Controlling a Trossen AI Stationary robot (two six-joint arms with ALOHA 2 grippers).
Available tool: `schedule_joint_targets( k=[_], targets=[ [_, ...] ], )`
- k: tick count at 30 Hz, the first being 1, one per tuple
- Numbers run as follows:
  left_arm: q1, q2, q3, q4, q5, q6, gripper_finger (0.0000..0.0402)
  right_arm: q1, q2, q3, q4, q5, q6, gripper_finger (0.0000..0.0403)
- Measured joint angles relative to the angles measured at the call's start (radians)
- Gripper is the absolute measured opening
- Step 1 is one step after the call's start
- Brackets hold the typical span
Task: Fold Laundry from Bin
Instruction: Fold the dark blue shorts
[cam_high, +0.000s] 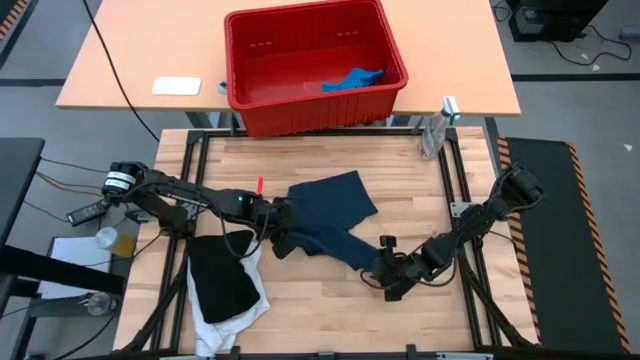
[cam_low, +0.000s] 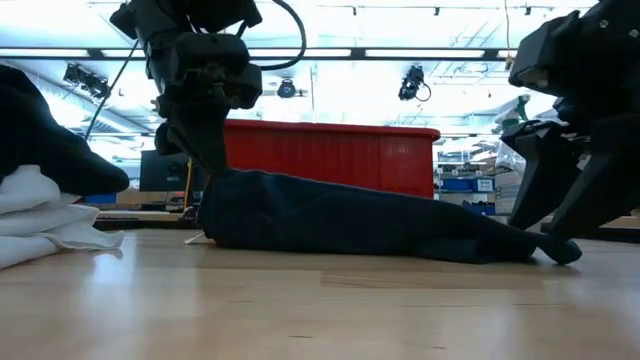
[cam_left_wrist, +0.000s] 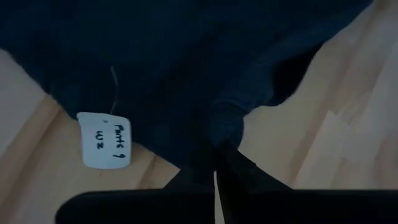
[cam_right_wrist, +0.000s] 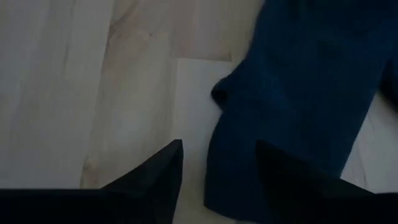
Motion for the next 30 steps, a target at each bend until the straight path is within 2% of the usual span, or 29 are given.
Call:
schedule_joint_targets(
  k=[3, 8, 15, 22, 26, 30],
  targets=[
    [0.007, 0.0, 0.0, -0.011, 0.0, -0.016, 0.0002, 0.01, 0.001, -0.002, 0.004, 0.004, -0.001, 0.0197],
    [0.018, 0.0, 0.0, -0.011, 0.0, -0.029, 0.0002, 0.02, 0.001, -0.036, 0.01, 0.071, 0.022, 0.0188],
    [0.028, 0.0, 0.0, -0.019, 0.0, -0.137, 0.0002, 0.024, 0.001, -0.065, 0.097, 0.037, 0.004, 0.0184],
    [0.03, 0.0, 0.0, -0.016, 0.015, -0.269, 0.0002, 0.018, 0.001, -0.066, 0.113, 0.084, -0.01, 0.0184],
    [0.029, 0.0, 0.0, -0.011, 0.015, -0.294, 0.0002, 0.015, 0.017, -0.066, 0.135, 0.113, -0.007, 0.0184],
    [0.033, 0.0, 0.0, -0.008, 0.014, -0.303, 0.0002, 0.015, 0.067, -0.066, 0.15, 0.094, -0.007, 0.0184]
  ],
)
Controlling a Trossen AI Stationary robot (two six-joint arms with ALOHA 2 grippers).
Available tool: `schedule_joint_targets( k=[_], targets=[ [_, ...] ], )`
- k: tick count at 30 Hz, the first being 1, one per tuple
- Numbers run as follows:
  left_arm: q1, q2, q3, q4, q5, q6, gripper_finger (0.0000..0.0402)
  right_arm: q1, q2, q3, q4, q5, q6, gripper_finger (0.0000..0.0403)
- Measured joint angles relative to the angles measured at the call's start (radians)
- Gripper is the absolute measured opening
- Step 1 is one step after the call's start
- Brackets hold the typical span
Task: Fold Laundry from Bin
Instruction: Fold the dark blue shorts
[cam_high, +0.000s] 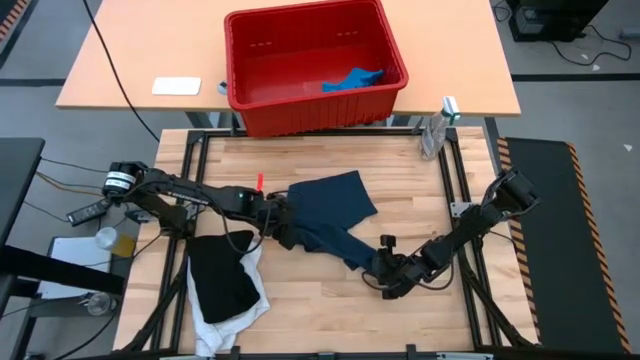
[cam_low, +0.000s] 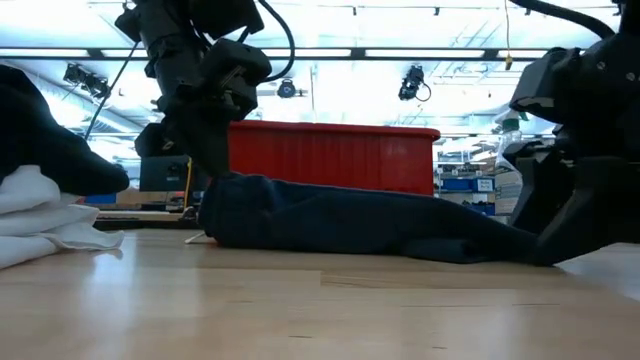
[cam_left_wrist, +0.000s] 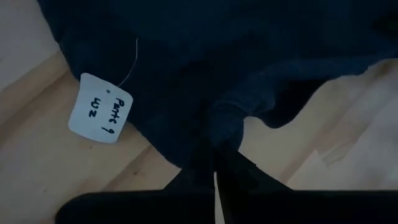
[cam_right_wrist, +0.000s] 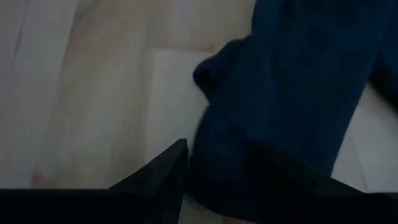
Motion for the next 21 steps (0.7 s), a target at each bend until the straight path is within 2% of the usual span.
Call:
schedule_joint_targets(
  k=[3, 6, 10, 13, 17, 21],
  targets=[
    [0.003, 0.0, 0.0, -0.002, 0.001, -0.004, 0.0002, 0.008, 0.012, 0.0, 0.011, -0.007, 0.02, 0.0178],
    [0.004, 0.0, 0.0, -0.006, 0.004, 0.004, 0.0002, 0.015, 0.006, 0.001, -0.019, 0.008, 0.062, 0.0155],
    [0.003, 0.0, 0.0, -0.022, 0.004, 0.045, 0.0002, 0.015, -0.011, 0.001, -0.041, -0.021, 0.076, 0.0082],
    [0.004, 0.0, 0.0, -0.025, 0.024, 0.147, 0.0002, 0.014, -0.061, 0.001, -0.057, -0.112, 0.045, 0.0019],
    [0.003, -0.024, 0.0, -0.002, 0.1, 0.35, 0.0002, -0.004, -0.197, 0.041, -0.16, -0.272, 0.026, 0.0029],
    [0.002, -0.077, 0.0, 0.053, 0.209, 0.407, 0.0002, -0.036, -0.367, 0.105, -0.392, -0.392, 0.016, 0.0029]
  ],
)
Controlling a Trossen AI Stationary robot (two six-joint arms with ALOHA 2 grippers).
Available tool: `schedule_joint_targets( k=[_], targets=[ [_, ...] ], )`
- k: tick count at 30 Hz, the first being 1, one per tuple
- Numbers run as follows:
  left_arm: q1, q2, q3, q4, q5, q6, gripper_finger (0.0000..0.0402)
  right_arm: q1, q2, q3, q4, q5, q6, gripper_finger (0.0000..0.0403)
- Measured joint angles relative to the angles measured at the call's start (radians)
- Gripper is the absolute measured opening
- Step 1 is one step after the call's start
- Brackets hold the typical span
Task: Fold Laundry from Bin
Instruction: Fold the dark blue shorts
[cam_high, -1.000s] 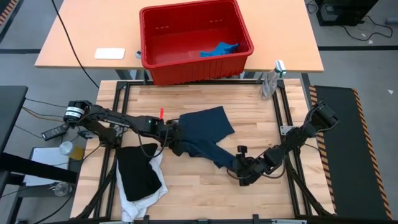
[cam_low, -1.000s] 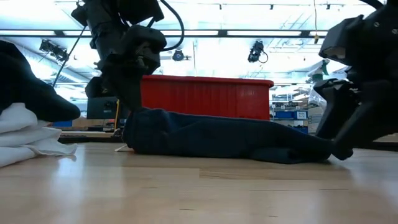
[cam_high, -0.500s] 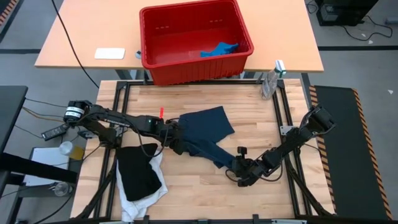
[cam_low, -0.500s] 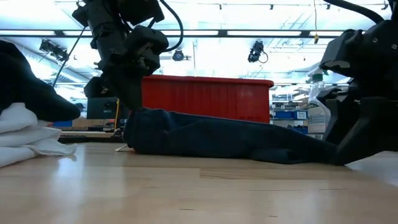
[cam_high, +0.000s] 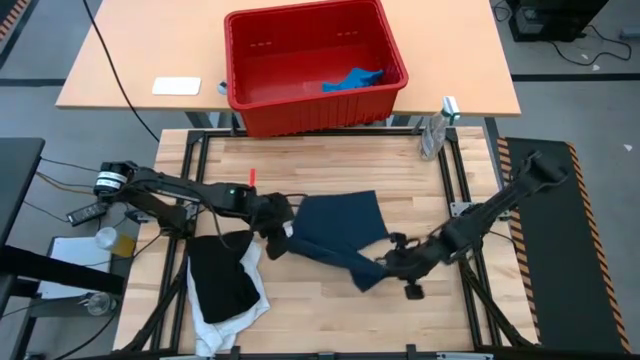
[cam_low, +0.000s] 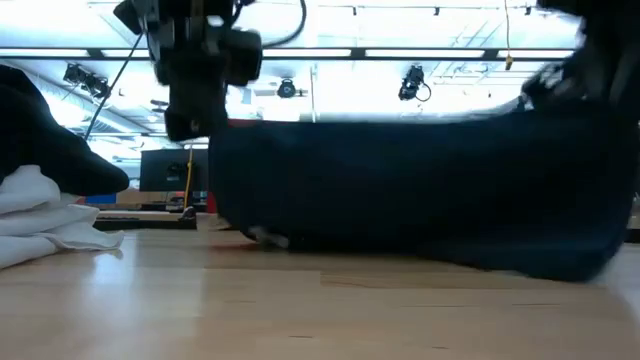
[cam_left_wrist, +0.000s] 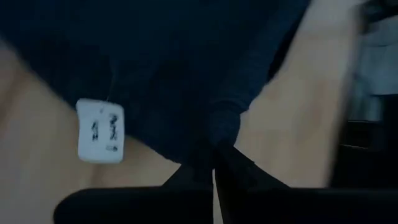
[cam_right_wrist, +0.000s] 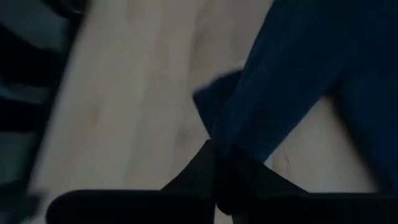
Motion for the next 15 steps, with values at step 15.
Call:
schedule_joint_targets(
  k=[15],
  targets=[
    [-0.062, -0.1, 0.001, 0.241, 0.293, -0.143, 0.0002, -0.034, -0.277, 0.302, -0.511, -0.191, -0.048, 0.0011]
  ],
)
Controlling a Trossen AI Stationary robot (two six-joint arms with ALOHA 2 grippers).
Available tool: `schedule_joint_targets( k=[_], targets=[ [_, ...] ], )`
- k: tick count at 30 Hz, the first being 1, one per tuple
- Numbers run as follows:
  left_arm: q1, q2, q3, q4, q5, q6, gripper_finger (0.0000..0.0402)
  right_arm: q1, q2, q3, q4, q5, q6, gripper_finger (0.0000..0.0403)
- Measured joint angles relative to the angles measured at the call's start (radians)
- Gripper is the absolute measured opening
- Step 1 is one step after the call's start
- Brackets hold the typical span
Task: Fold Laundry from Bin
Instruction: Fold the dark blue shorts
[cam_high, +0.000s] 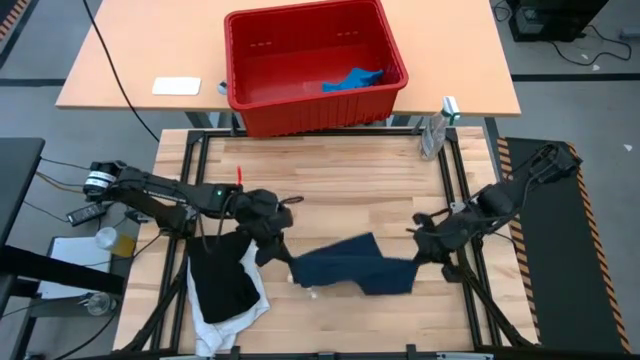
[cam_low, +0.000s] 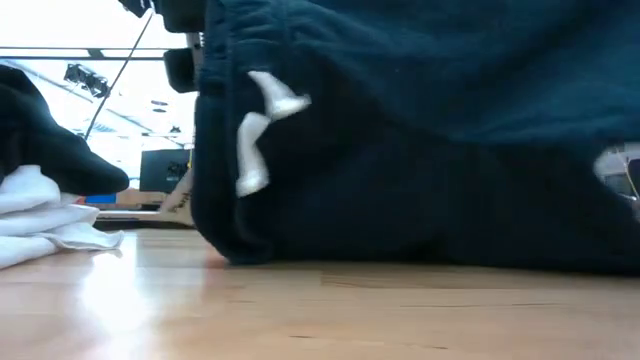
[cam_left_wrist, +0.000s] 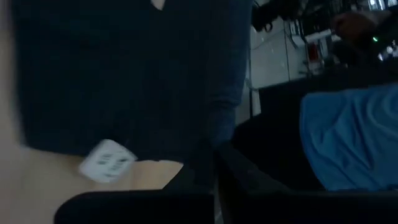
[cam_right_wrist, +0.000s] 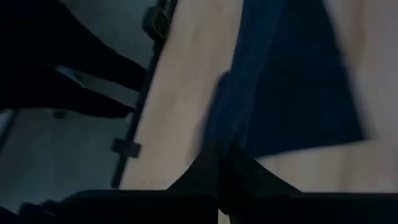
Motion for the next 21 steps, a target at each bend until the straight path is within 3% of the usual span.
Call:
schedule_joint_targets(
  k=[6, 12, 17, 21],
  targets=[
    [0.098, -0.039, 0.0, -0.047, 0.005, 0.057, 0.0002, -0.074, -0.008, 0.124, -0.236, 0.159, -0.107, 0.001],
    [0.29, -0.079, 0.16, -0.163, -0.111, 0.272, 0.0002, -0.185, -0.019, 0.224, -0.406, 0.482, -0.236, 0.001],
    [0.422, -0.043, 0.411, -0.293, -0.368, 0.594, 0.0001, -0.316, -0.011, 0.237, -0.335, 0.77, -0.397, 0.001],
    [0.48, 0.005, 0.563, -0.318, -0.422, 0.74, 0.0001, -0.411, 0.025, 0.237, -0.198, 0.766, -0.547, 0.001]
  ],
)
